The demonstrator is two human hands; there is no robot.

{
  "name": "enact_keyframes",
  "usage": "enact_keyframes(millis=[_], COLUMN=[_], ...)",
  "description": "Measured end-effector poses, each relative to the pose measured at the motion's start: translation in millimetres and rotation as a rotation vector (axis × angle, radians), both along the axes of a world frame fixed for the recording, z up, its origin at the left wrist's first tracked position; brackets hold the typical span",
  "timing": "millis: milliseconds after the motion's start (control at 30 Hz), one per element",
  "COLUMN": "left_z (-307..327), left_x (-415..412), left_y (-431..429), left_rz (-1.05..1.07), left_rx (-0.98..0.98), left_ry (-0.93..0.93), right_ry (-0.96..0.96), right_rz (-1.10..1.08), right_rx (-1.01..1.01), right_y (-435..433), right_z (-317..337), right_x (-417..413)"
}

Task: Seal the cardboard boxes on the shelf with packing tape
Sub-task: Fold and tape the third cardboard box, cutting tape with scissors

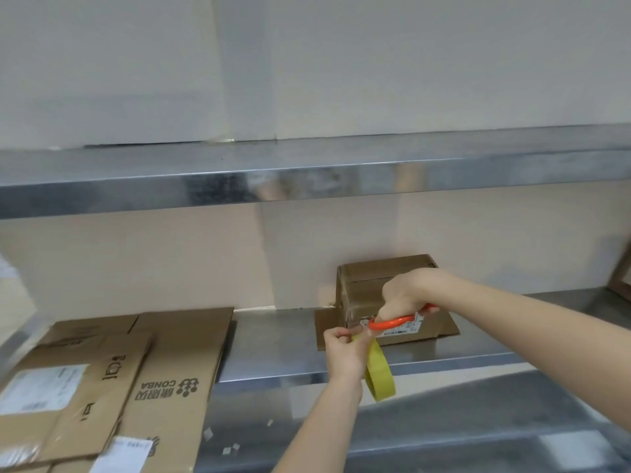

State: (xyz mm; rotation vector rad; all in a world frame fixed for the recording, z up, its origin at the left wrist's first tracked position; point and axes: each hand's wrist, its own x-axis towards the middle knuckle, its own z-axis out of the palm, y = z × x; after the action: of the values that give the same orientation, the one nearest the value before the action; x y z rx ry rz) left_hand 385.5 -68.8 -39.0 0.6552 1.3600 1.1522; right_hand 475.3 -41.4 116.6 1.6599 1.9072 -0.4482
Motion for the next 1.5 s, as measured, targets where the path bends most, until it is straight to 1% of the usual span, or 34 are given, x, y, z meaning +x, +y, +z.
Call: enact_keyframes(millis=[200, 367, 500, 667, 800, 967, 1067, 1167, 1267, 1333, 1433, 1500], left_z=[9.4, 14.3, 21.0, 17.5, 16.5, 16.9, 18.1, 20.8, 25.0, 26.7, 27.8, 27.3], left_x=[-0.7, -5.2, -9.5, -8.7, -9.2, -13.8, -14.7, -15.6, -17.0, -18.3, -17.2, -17.9], left_y=[-6.4, -9.0, -8.1, -10.4, -6.0, -0.7, 1.1, 2.2, 4.2, 5.4, 2.8, 3.2], left_rz=[-0.031, -0.048, -0.067, -0.117, -0.127, -0.141, -0.152, -0.13, -0.107, -0.087, -0.116, -0.124], left_rx=[0.016, 0.019, -0.007, -0.062, -0.062, -0.053, -0.045, -0.041, -0.039, -0.037, -0.043, -0.038], left_ry=[-0.004, 0.072, 0.059, 0.036, 0.024, 0.079, 0.115, 0.14, 0.124, 0.076, 0.098, 0.09], right_ry=[-0.015, -0.003, -0.038, -0.139, -0.127, -0.127, -0.105, -0.031, -0.007, -0.061, -0.125, -0.121], right_rz=[-0.009, -0.027, 0.027, 0.154, 0.216, 0.238, 0.201, 0.132, 0.122, 0.18, 0.241, 0.244], right_rx=[0.006, 0.001, 0.008, 0.037, 0.072, 0.069, 0.055, 0.017, 0.069, 0.107, 0.147, 0.165], right_y=[-0.5, 2.2, 5.1, 7.3, 13.3, 14.9, 19.5, 20.3, 20.6, 21.9, 26.8, 29.4], right_z=[1.0, 0.8, 1.3, 0.5, -8.7, -4.7, -4.5, -4.3, -6.6, -6.9, -10.5, -15.2], right_x=[-3.4, -6.7, -7.5, -2.5, 2.8, 2.8, 1.8, -2.3, -9.6, -12.7, -10.9, -7.5])
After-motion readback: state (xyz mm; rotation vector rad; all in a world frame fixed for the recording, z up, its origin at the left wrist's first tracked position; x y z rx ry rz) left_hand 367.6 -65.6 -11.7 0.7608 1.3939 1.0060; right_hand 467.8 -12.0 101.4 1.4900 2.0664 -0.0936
